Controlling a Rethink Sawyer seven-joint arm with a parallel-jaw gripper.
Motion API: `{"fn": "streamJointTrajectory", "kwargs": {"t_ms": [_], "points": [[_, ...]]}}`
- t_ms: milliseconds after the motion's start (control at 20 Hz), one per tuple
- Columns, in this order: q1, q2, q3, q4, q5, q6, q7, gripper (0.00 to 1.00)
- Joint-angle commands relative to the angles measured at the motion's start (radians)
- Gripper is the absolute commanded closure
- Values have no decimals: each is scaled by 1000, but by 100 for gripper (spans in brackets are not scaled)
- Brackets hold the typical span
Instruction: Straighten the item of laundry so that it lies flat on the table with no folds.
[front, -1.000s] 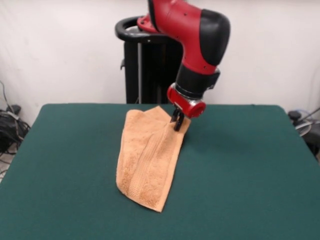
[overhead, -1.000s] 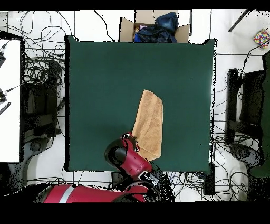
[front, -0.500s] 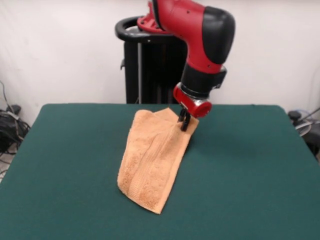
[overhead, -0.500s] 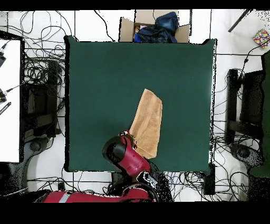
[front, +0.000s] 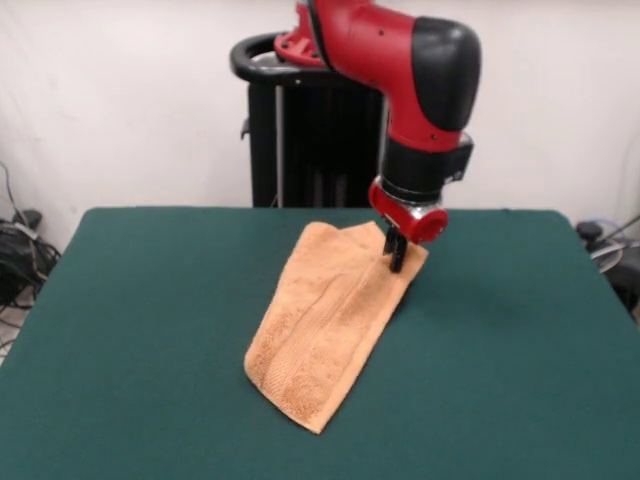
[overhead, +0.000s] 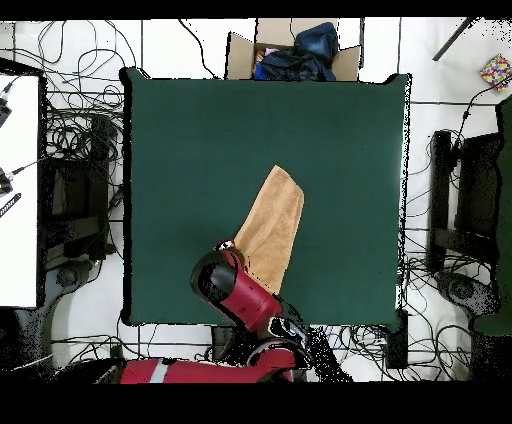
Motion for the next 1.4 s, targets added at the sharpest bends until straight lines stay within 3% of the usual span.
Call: {"fn": "streamJointTrajectory", "kwargs": {"t_ms": [50,300,400,500,850,1050,1100,1400], "points": [[109,-23,68,-40,154,119,318,100],[162,-34,53,-51,221,147,312,100],[193,-26,8,-77,220,179,253,100],[230,-5,-70,-123,192,216,161,100],[175,8,-35,-112,118,154,147,100],[208,25,-89,-132,76,107,91,100],[205,25,-87,-127,64,96,106,0],[197,28,-87,-128,44,77,124,0]]}}
